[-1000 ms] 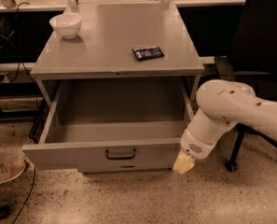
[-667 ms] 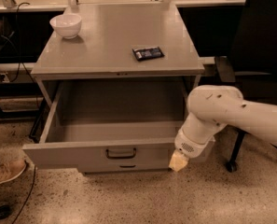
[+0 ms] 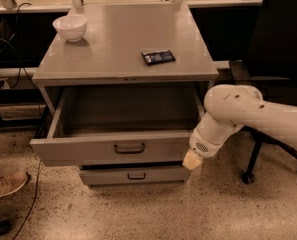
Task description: Close top drawer
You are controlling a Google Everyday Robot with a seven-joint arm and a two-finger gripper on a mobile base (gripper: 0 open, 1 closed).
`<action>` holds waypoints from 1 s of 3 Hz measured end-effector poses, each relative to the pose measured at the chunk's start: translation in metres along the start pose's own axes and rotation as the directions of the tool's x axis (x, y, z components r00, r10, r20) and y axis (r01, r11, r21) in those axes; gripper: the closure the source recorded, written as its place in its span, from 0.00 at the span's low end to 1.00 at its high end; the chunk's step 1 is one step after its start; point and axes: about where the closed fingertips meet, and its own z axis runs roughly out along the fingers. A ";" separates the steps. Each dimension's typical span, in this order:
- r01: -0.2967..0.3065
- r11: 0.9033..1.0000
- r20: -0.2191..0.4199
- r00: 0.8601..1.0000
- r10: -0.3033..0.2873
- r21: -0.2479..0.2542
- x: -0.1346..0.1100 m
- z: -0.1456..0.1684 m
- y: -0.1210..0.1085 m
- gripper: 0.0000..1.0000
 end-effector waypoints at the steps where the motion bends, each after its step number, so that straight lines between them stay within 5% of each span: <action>1: -0.004 1.000 0.001 1.000 0.004 0.002 0.000 0.001 -0.001 1.00; 2: -0.010 1.000 0.003 1.000 0.010 0.006 -0.001 0.002 -0.003 1.00; 3: -0.040 0.997 0.055 0.998 0.037 0.065 -0.015 0.000 -0.036 1.00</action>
Offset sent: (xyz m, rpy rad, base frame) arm 0.0091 -0.0016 -0.0030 -0.0009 -0.0138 -0.0318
